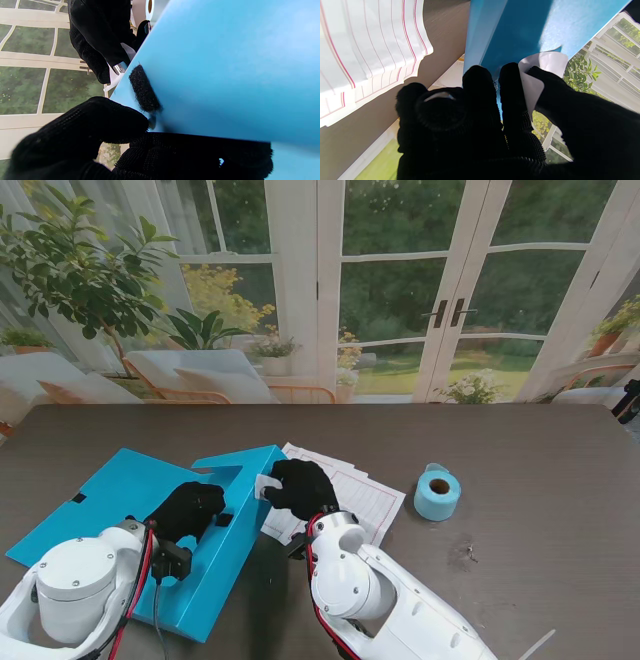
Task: Peel a label from the label roll, stick it on the side of the file box and file the documents
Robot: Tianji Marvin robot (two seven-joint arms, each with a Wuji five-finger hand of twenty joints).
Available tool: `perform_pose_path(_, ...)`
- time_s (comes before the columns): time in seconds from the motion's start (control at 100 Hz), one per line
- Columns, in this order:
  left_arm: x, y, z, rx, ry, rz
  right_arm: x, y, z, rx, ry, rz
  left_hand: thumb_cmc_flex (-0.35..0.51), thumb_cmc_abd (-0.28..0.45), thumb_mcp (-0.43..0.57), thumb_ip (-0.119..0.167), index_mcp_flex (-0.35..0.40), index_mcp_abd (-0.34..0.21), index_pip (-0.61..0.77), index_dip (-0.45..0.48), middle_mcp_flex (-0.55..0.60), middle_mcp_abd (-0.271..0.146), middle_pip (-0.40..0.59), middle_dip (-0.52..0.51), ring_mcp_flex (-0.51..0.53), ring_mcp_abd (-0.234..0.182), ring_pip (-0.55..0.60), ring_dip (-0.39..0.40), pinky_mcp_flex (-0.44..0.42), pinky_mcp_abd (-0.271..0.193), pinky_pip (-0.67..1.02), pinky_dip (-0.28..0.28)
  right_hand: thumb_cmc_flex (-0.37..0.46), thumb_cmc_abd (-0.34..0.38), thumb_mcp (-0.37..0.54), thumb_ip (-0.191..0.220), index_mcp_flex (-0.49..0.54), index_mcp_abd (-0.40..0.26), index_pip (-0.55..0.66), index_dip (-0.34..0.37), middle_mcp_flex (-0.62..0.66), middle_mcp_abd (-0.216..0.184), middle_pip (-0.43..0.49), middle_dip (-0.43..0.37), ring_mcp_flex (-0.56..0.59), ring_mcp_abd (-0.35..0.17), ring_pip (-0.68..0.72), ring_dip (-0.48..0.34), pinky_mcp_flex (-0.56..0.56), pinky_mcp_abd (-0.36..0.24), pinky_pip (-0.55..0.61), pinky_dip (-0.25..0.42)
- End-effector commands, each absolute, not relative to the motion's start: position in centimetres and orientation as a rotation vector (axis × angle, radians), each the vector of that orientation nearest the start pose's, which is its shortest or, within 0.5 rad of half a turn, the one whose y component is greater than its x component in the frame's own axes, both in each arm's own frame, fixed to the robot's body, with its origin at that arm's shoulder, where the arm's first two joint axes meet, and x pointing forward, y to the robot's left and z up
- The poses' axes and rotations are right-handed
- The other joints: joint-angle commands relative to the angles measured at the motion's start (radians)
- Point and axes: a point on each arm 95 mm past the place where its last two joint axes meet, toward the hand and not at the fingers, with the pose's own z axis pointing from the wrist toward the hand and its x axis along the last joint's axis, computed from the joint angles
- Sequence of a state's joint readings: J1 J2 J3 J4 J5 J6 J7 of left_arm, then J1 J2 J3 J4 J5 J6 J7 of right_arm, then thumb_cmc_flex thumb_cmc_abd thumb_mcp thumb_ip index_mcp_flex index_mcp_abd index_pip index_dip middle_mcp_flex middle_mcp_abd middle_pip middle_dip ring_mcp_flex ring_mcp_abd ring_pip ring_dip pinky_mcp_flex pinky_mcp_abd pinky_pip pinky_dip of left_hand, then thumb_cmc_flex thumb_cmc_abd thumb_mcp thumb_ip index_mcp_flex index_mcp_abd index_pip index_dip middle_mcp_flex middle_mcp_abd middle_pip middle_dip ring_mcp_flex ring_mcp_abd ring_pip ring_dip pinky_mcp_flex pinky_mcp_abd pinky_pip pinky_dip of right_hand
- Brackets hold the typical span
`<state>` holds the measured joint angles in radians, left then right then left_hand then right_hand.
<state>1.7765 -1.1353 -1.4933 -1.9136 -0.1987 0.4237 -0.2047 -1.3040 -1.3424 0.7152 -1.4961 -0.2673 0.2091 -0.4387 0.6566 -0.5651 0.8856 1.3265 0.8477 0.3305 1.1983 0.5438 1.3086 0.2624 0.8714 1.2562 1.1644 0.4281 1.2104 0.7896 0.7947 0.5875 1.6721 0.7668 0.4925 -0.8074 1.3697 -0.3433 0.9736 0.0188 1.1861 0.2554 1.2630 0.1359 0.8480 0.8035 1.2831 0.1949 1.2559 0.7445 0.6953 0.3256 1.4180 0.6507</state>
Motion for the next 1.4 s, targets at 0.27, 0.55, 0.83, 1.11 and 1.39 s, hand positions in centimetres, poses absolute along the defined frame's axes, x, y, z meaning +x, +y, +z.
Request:
perform_pose_path(0.27,35.5,3.0,-28.3,-2.618,0.665,-1.849,39.4,20.3,-30.6,-2.099,-1.157,-2.416,0.042,0.007,0.052,0.002,0.006,0.031,0.048,0.020,0.028,-0.083,0.034,0.016,0.003,0.029,0.039,0.016,0.003,0.015,0.019,0.014,-0.042,0.016,-0.046,-0.004,-0.152,0.006,0.013,-0.048,-0.127,0.013,0.037,-0.024,0.020,0.006,-0.066,-0.050,0.032,-0.021,0.059,0.014)
perform_pose_path(0.55,35.5,3.2,-28.3,-2.616,0.693,-1.856,39.3,20.4,-30.7,-2.115,-1.159,-2.428,0.043,0.004,0.053,0.004,0.010,0.030,0.046,0.018,0.029,-0.084,0.034,0.016,0.002,0.029,0.040,0.016,0.003,0.014,0.020,0.014,-0.060,0.009,-0.060,-0.009,-0.162,0.006,0.021,-0.060,-0.140,0.015,0.054,-0.038,0.021,0.010,-0.075,-0.056,0.024,-0.023,0.066,0.018)
perform_pose_path(0.83,35.3,3.7,-28.5,-2.601,0.774,-1.884,39.1,20.5,-30.9,-2.129,-1.162,-2.454,0.051,-0.010,0.054,0.010,0.021,0.027,0.042,0.020,0.034,-0.093,0.035,0.018,0.004,0.021,0.041,0.017,0.004,-0.003,0.024,0.012,-0.084,-0.009,-0.066,-0.015,-0.162,0.006,0.010,-0.063,-0.150,0.010,0.055,-0.047,0.020,0.012,-0.080,-0.060,0.020,-0.020,0.065,0.018)
perform_pose_path(1.11,35.3,4.1,-28.9,-2.580,0.765,-1.900,39.1,20.3,-31.0,-2.133,-1.164,-2.462,0.063,-0.031,0.053,0.022,0.034,0.028,0.037,0.020,0.044,-0.098,0.035,0.017,0.015,0.020,0.042,0.016,0.012,-0.019,0.036,0.006,-0.133,-0.009,-0.068,0.010,-0.189,0.008,-0.043,-0.035,-0.194,0.011,0.042,-0.070,0.017,0.019,-0.145,-0.087,-0.010,-0.022,0.065,0.025)
perform_pose_path(1.39,35.3,4.2,-29.0,-2.578,0.795,-1.909,39.1,20.3,-31.3,-2.141,-1.165,-2.462,0.068,-0.037,0.049,0.026,0.041,0.026,0.034,0.021,0.048,-0.098,0.034,0.021,0.018,0.020,0.045,0.018,0.013,-0.024,0.040,0.001,-0.160,-0.001,-0.076,0.051,-0.198,0.009,-0.086,-0.009,-0.223,0.012,0.036,-0.091,-0.003,0.022,-0.163,-0.084,-0.026,-0.022,0.065,0.034)
